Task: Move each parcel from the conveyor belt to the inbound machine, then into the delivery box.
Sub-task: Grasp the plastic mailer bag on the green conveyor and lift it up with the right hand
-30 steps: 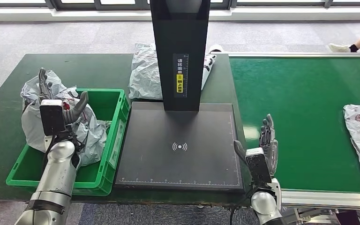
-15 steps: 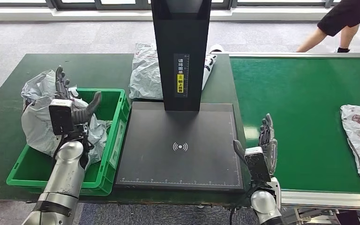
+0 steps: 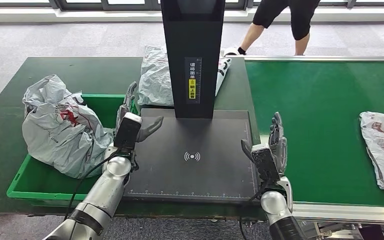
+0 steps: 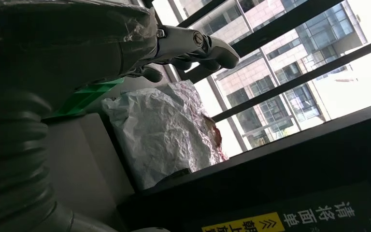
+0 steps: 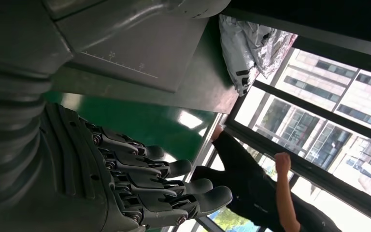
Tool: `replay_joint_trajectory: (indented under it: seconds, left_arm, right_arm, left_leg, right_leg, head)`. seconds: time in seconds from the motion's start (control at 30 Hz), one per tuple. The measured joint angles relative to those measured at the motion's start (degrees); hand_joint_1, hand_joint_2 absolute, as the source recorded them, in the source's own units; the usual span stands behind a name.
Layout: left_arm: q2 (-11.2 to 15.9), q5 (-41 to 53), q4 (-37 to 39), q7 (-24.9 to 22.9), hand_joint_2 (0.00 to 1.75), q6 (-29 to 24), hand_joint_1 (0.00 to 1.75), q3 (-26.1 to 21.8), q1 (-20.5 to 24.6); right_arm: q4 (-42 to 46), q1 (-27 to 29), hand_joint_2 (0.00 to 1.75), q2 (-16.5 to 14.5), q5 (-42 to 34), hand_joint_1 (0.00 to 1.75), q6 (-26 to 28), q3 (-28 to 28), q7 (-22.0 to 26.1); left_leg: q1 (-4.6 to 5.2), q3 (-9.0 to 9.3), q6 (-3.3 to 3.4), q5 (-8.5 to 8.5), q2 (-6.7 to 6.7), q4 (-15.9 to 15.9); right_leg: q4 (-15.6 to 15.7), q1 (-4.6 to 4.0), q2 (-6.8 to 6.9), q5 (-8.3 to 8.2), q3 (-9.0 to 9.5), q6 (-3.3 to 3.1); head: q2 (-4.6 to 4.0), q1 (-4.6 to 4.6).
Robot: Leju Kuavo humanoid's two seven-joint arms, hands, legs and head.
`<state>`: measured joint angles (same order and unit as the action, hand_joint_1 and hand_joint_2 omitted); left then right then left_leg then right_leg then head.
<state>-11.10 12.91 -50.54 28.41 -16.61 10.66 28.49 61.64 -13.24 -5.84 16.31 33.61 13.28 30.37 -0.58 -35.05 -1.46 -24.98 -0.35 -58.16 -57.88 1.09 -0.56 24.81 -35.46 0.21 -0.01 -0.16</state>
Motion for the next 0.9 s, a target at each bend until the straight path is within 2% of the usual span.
replay_joint_trajectory:
  seconds: [0.23,0.5,0.83,0.9]
  left_arm:
    - [-2.5,-0.3,7.8,2.1,1.75,-5.0,0.0,1.8,1.6]
    - [-4.1,-0.3,14.3,5.6,1.75,-11.4,0.0,2.3,2.7]
    - [-4.5,-1.0,17.2,7.9,1.75,-12.5,0.0,2.3,2.8]
    - [-4.5,-1.2,17.6,8.6,0.87,-13.0,0.0,2.3,2.9]
  right_arm:
    - [-3.4,-3.3,1.75,-1.1,1.8,0.0,-0.2,0.3,-1.7]
    - [-8.8,-5.3,1.75,-1.1,5.0,0.0,4.4,-0.8,-1.0]
    - [-12.2,-6.1,1.75,-1.2,12.4,0.0,6.4,-5.1,-1.0]
    - [-12.4,-6.2,1.75,-1.4,16.8,0.0,6.4,-6.9,-1.4]
  left_leg:
    - [0.01,0.0,0.01,0.01,0.0,0.0]
    - [0.01,0.0,0.01,0.01,0.0,0.0]
    - [0.01,0.0,0.02,0.01,0.01,0.0]
    - [0.01,0.0,0.02,0.01,0.0,0.0]
  right_leg:
    - [0.0,0.02,0.0,-0.01,0.01,0.01]
    - [0.0,0.01,0.0,-0.01,0.01,0.01]
    - [0.0,0.02,0.0,-0.01,0.01,0.01]
    - [0.0,0.02,0.0,-0.01,0.01,0.01]
  head:
    - [0.01,0.01]
    - [0.01,0.0]
    - [0.0,0.01]
    - [0.0,0.01]
